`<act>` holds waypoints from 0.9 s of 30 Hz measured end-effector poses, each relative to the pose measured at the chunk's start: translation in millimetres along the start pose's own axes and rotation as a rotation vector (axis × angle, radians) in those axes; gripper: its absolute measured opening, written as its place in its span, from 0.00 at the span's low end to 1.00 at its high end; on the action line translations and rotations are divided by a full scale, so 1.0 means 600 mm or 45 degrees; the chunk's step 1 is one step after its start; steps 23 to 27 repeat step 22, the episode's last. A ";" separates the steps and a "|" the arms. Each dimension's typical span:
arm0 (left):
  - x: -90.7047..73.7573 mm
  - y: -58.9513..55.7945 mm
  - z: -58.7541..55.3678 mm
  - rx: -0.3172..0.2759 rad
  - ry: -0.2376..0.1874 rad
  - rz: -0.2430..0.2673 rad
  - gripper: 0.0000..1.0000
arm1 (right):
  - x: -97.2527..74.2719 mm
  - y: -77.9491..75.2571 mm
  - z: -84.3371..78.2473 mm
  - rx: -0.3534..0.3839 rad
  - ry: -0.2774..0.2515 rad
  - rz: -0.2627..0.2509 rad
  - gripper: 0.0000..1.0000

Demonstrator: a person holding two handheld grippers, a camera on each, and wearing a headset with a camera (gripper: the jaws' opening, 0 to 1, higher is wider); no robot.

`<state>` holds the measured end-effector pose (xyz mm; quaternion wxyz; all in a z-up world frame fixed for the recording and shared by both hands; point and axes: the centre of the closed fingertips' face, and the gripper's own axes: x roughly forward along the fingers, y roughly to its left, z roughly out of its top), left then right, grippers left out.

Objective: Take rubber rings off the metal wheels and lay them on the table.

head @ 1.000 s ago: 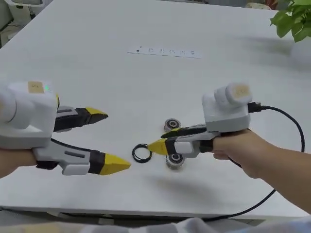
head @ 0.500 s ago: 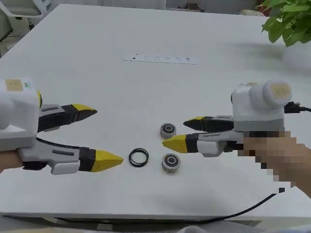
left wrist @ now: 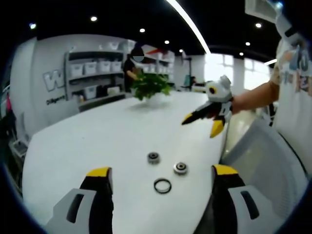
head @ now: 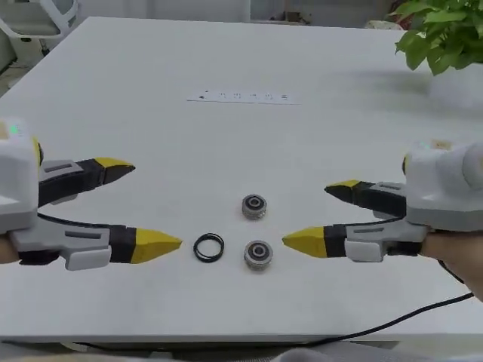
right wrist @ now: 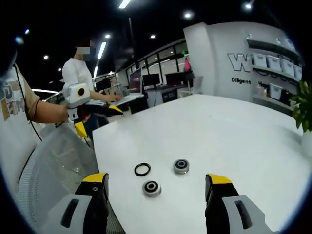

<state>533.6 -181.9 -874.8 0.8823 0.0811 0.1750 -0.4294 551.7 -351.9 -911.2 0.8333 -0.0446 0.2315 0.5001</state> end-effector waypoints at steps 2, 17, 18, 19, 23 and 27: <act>-0.001 -0.002 -0.004 -0.002 0.007 0.004 0.86 | -0.010 -0.002 -0.005 -0.001 -0.002 -0.012 0.83; -0.001 -0.010 -0.016 -0.005 0.014 0.027 0.91 | -0.043 -0.004 -0.023 -0.068 -0.010 -0.061 0.93; -0.001 -0.010 -0.016 -0.005 0.014 0.028 0.91 | -0.044 -0.004 -0.023 -0.073 -0.011 -0.062 0.94; -0.002 -0.011 -0.016 -0.004 0.012 0.028 0.91 | -0.045 -0.003 -0.023 -0.076 -0.013 -0.061 0.94; -0.003 -0.011 -0.016 -0.002 0.012 0.033 0.92 | -0.047 -0.001 -0.025 -0.089 -0.011 -0.062 0.96; -0.003 -0.011 -0.016 -0.002 0.012 0.033 0.92 | -0.047 -0.001 -0.025 -0.089 -0.011 -0.062 0.96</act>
